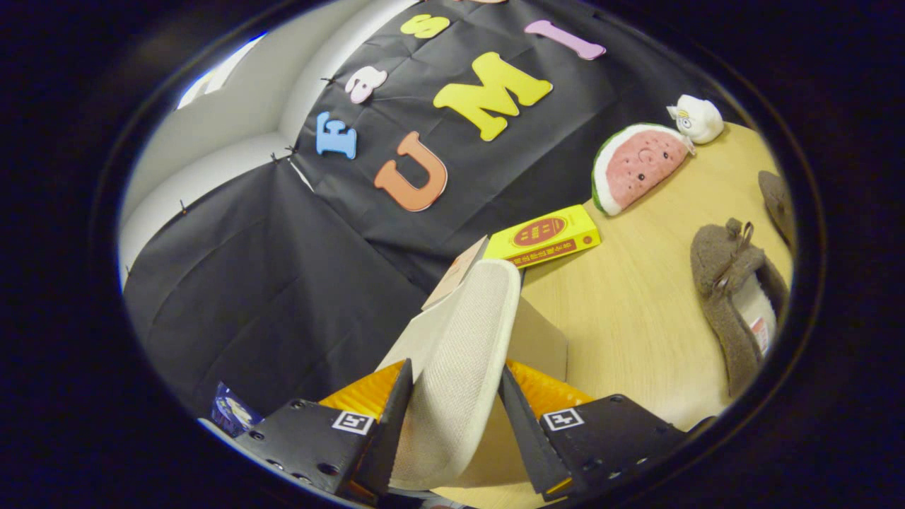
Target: Open the storage box then place both shoes into the box .Put the left shoe in first, then the right shoe, with the right side of both shoes facing outward in a uniform manner.
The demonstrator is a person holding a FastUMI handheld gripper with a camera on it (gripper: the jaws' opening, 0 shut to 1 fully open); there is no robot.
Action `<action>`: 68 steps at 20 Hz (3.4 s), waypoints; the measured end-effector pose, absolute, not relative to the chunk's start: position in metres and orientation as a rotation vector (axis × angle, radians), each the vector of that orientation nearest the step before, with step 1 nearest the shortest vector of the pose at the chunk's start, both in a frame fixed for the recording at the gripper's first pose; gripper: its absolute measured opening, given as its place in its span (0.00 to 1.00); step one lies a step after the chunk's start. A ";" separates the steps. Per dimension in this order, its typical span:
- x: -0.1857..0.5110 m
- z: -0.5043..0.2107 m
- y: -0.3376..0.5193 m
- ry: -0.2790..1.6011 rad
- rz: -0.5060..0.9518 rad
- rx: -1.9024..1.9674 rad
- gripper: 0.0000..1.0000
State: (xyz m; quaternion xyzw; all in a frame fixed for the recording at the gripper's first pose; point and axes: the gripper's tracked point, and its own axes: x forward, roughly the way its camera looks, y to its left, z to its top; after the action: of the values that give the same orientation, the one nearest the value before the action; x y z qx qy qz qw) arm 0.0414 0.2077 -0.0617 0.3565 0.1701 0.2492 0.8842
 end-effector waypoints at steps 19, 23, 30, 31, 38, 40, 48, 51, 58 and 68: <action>0.035 0.081 0.282 0.259 0.619 0.485 0.08; 0.031 0.107 0.329 0.260 0.646 0.391 0.08; 0.020 0.127 0.430 0.246 0.682 0.227 0.18; 0.020 0.125 0.445 0.254 0.698 0.211 0.20; 0.014 0.115 0.515 0.230 0.774 0.105 0.67; 0.010 0.115 0.519 0.196 0.779 0.083 0.84; 0.011 0.109 0.493 0.126 0.733 0.059 0.95; 0.013 0.110 0.453 0.075 0.675 0.034 0.96; 0.016 0.124 0.311 -0.013 0.492 -0.017 0.96; 0.003 0.074 0.059 0.028 0.168 -0.068 0.96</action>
State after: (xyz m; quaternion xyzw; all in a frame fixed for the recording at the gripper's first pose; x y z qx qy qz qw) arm 0.0029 0.0590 0.0739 -0.0340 0.0140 0.0840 0.9958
